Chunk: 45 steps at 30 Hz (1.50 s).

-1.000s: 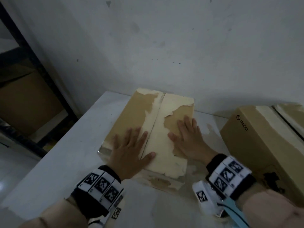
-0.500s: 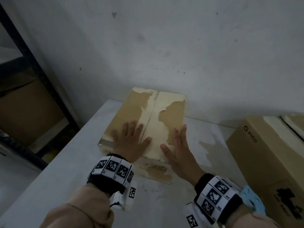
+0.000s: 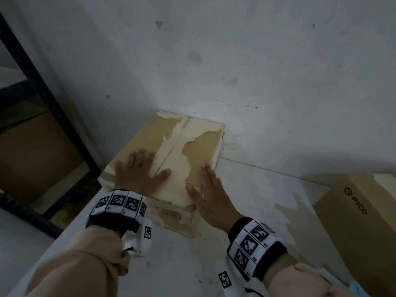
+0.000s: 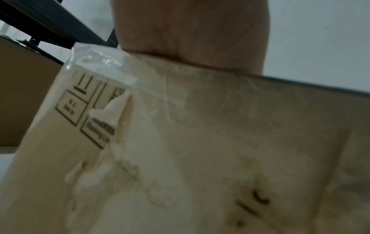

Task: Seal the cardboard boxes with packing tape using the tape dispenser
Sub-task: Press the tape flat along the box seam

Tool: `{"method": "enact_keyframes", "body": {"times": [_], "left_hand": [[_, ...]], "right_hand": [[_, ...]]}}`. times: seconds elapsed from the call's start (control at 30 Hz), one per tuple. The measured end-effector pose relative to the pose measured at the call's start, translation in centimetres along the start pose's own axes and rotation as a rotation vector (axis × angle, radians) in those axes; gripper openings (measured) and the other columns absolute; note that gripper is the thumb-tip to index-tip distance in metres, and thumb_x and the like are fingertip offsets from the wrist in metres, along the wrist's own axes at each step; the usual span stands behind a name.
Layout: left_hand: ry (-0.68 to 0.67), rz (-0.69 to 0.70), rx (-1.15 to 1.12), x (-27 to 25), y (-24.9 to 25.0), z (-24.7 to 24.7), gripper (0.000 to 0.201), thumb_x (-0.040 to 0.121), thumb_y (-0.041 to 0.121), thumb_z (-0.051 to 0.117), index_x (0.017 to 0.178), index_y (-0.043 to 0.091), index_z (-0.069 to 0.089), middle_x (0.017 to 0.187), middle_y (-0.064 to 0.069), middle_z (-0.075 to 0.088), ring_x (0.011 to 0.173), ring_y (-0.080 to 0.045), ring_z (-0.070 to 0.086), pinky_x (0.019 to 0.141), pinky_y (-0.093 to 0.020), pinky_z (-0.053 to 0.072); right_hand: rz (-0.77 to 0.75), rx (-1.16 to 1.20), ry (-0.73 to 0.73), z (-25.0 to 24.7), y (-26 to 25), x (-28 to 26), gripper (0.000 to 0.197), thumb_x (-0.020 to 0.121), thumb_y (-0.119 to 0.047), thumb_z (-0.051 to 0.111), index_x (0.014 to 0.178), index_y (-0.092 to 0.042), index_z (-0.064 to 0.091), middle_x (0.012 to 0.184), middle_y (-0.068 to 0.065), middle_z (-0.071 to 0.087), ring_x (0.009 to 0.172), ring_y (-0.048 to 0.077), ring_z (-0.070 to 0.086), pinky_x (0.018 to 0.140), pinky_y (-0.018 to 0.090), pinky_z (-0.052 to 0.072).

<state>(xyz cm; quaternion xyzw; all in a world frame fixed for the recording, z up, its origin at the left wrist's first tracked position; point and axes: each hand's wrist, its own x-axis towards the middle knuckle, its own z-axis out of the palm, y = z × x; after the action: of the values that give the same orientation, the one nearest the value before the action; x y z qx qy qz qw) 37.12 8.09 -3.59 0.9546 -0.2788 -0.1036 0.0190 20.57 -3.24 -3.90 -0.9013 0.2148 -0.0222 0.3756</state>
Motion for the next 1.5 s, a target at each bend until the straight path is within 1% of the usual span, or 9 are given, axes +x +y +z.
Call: {"method": "enact_keyframes", "body": {"times": [0.33, 0.7, 0.9, 0.97, 1.07, 1.13, 1.23, 1.37, 1.5], "left_hand": [[0.025, -0.029, -0.023, 0.7, -0.9, -0.1, 0.080, 0.082, 0.074, 0.021, 0.147, 0.033, -0.001, 0.157, 0.006, -0.008, 0.145, -0.019, -0.007, 0.116, -0.052, -0.001], [-0.019, -0.080, 0.000, 0.9, -1.2, -0.7, 0.077, 0.083, 0.072, 0.023, 0.147, 0.035, 0.000, 0.157, 0.006, -0.008, 0.145, -0.020, -0.006, 0.115, -0.054, 0.001], [-0.001, -0.059, -0.173, -3.0, 4.8, -0.5, 0.053, 0.091, 0.054, 0.035, 0.133, 0.023, 0.035, 0.152, -0.007, 0.020, 0.140, -0.027, 0.015, 0.111, -0.059, 0.011], [-0.019, 0.012, -0.211, -5.2, 7.5, 0.7, 0.064, 0.091, 0.054, 0.035, 0.146, 0.023, 0.021, 0.157, -0.006, 0.004, 0.144, -0.029, 0.000, 0.112, -0.061, 0.002], [-0.004, 0.069, -0.129, -8.9, 11.7, 2.7, 0.073, 0.090, 0.061, 0.027, 0.149, 0.025, 0.001, 0.158, -0.003, -0.010, 0.144, -0.027, -0.012, 0.110, -0.062, -0.004], [-0.014, 0.142, -0.092, -11.7, 14.2, 4.2, 0.074, 0.088, 0.065, 0.023, 0.148, 0.029, -0.004, 0.157, -0.003, -0.014, 0.144, -0.026, -0.016, 0.110, -0.061, -0.007], [-0.147, 0.231, -0.084, -15.3, 17.2, 6.7, 0.073, 0.089, 0.065, 0.021, 0.148, 0.031, -0.003, 0.156, -0.003, -0.019, 0.143, -0.027, -0.020, 0.110, -0.061, -0.006], [-0.269, 0.277, 0.018, -18.8, 19.9, 10.1, 0.073, 0.088, 0.066, 0.020, 0.148, 0.031, -0.001, 0.156, -0.002, -0.019, 0.142, -0.026, -0.021, 0.109, -0.062, -0.007], [-0.327, 0.224, 0.026, -21.7, 21.4, 12.2, 0.072, 0.089, 0.065, 0.023, 0.148, 0.031, 0.003, 0.157, -0.002, -0.016, 0.143, -0.026, -0.019, 0.109, -0.062, -0.005]], "right_hand": [[-0.051, -0.102, -0.108, -0.2, -0.1, 1.1, 0.075, 0.094, -0.051, 0.030, 0.144, -0.015, -0.014, 0.153, 0.000, -0.023, 0.140, 0.010, -0.018, 0.111, 0.028, -0.011], [0.021, -0.257, -0.180, -2.0, 0.3, 1.4, 0.071, 0.092, -0.058, 0.021, 0.146, -0.019, -0.006, 0.155, -0.002, -0.016, 0.142, 0.021, -0.014, 0.113, 0.041, -0.008], [0.084, -0.241, 0.006, -4.3, 3.6, -5.1, 0.072, 0.091, -0.058, 0.026, 0.147, -0.020, 0.002, 0.154, 0.003, -0.020, 0.141, 0.019, -0.018, 0.113, 0.039, -0.010], [0.110, -0.205, 0.049, -5.0, 5.1, -7.9, 0.075, 0.088, -0.062, 0.024, 0.147, -0.020, 0.003, 0.154, 0.003, -0.020, 0.140, 0.018, -0.019, 0.112, 0.037, -0.012], [0.106, -0.173, 0.137, -5.3, 7.9, -12.9, 0.102, 0.065, -0.084, 0.003, 0.146, -0.022, 0.004, 0.150, -0.006, -0.023, 0.137, 0.011, -0.023, 0.109, 0.031, -0.014], [0.133, -0.193, 0.217, -5.1, 10.6, -16.4, 0.113, 0.055, -0.089, -0.008, 0.146, -0.023, 0.003, 0.146, -0.009, -0.024, 0.134, 0.008, -0.024, 0.108, 0.029, -0.014], [0.210, -0.249, 0.272, -4.5, 14.3, -21.4, 0.115, 0.056, -0.088, -0.014, 0.146, -0.018, 0.004, 0.143, -0.003, -0.027, 0.133, 0.012, -0.024, 0.111, 0.032, -0.011], [0.264, -0.242, 0.282, -3.5, 18.8, -26.1, 0.110, 0.062, -0.087, -0.007, 0.145, -0.016, 0.000, 0.145, 0.003, -0.023, 0.140, 0.023, -0.014, 0.112, 0.035, -0.008], [0.251, -0.159, 0.352, -1.5, 22.1, -29.6, 0.092, 0.075, -0.083, 0.018, 0.143, -0.025, -0.005, 0.151, 0.021, 0.010, 0.140, 0.033, 0.011, 0.112, 0.047, 0.020]]}}
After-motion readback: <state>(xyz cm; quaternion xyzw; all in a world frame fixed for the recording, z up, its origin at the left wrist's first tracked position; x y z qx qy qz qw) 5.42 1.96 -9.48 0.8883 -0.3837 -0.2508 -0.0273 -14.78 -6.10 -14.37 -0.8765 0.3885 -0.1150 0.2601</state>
